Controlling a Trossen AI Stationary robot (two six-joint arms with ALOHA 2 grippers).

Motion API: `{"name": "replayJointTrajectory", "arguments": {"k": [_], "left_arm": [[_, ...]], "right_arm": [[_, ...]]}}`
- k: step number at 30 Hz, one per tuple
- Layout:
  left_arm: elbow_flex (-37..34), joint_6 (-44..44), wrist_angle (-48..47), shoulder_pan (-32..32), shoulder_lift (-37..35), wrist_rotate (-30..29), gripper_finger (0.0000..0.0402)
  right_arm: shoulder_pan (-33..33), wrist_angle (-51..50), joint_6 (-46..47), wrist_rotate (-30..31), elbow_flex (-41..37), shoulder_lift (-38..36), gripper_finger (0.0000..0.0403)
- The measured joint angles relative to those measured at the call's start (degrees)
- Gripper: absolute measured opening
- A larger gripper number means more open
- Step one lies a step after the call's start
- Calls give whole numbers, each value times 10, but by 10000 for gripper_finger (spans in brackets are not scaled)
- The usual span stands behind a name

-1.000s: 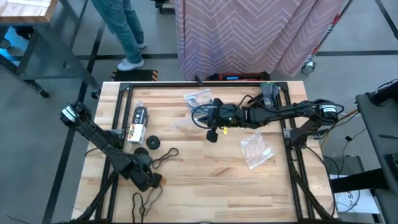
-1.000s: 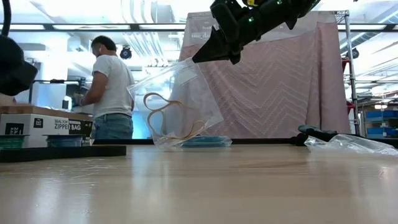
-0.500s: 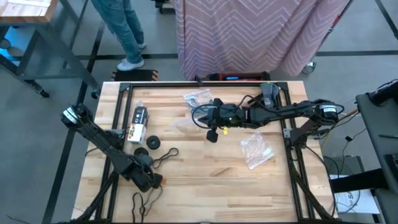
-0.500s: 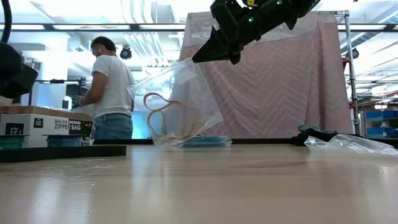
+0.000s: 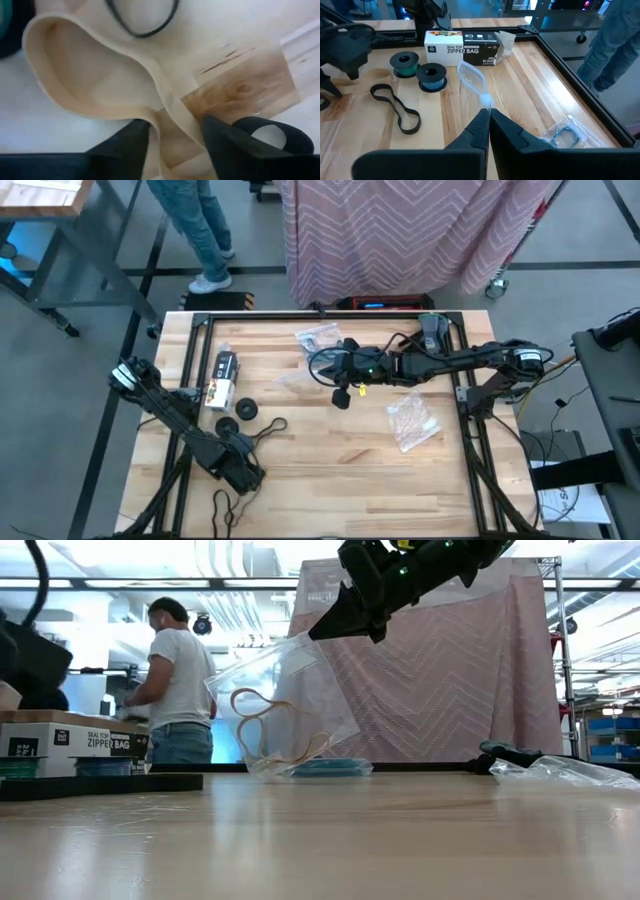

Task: Sort rubber bands
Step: Put the brown rubberband into the transparent zip bag

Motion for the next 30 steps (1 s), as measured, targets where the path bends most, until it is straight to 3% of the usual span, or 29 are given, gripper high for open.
{"name": "replayJointTrajectory", "arguments": {"k": [12, 18, 23, 30], "left_arm": [[64, 186, -81, 2, 28, 7, 14], [137, 245, -220, 1, 16, -40, 6], [207, 274, -301, 1, -6, -183, 3], [271, 288, -359, -3, -21, -483, 1]], "right_arm": [[0, 0, 0, 0, 0, 0, 0], [0, 0, -5, 0, 0, 0, 0], [0, 0, -9, 0, 0, 0, 0], [0, 0, -19, 0, 0, 0, 0]]}}
